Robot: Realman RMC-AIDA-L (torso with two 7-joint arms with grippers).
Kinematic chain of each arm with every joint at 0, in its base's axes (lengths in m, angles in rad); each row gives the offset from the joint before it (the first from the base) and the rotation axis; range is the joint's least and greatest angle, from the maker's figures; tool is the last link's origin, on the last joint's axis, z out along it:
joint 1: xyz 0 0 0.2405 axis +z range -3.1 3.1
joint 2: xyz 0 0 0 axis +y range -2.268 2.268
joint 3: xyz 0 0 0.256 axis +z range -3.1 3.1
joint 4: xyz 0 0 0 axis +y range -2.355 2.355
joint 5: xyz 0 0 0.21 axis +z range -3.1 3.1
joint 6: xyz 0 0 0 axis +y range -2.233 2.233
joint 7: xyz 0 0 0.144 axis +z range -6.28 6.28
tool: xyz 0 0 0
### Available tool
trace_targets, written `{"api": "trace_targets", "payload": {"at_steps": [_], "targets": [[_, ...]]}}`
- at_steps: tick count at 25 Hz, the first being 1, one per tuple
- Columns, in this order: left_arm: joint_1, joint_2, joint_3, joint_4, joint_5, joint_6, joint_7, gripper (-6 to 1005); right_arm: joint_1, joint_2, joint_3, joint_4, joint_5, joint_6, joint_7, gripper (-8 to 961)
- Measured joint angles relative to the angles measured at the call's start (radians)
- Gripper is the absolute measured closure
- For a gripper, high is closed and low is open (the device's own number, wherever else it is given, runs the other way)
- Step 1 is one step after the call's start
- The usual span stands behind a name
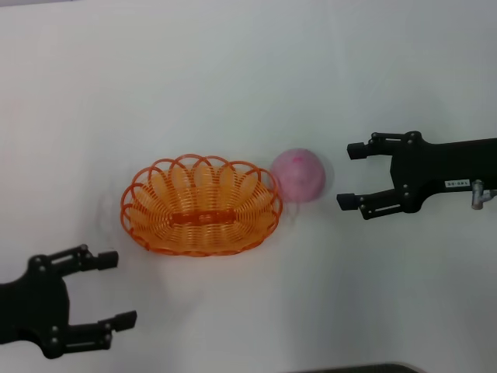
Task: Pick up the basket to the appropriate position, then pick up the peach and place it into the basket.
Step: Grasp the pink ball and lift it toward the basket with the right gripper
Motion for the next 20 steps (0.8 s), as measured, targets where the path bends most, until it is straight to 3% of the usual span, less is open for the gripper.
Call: {"api": "trace_targets", "payload": {"at_steps": [7, 16, 20], "targets": [[-0.005, 0.0, 0.034, -0.064, 0.025, -0.12, 0.022, 168, 0.001, 0.003, -0.001, 0.0, -0.002, 0.001, 0.0, 5], [0.0, 0.0, 0.023, -0.07, 0.018, -0.139, 0.033, 170, -0.005, 0.004, -0.003, 0.001, -0.003, -0.004, 0.019, 5], [-0.001, 0.002, 0.007, -0.072, 0.018, -0.13, 0.032, 171, 0.023, -0.018, -0.006, 0.005, -0.009, -0.008, 0.226, 4]]}}
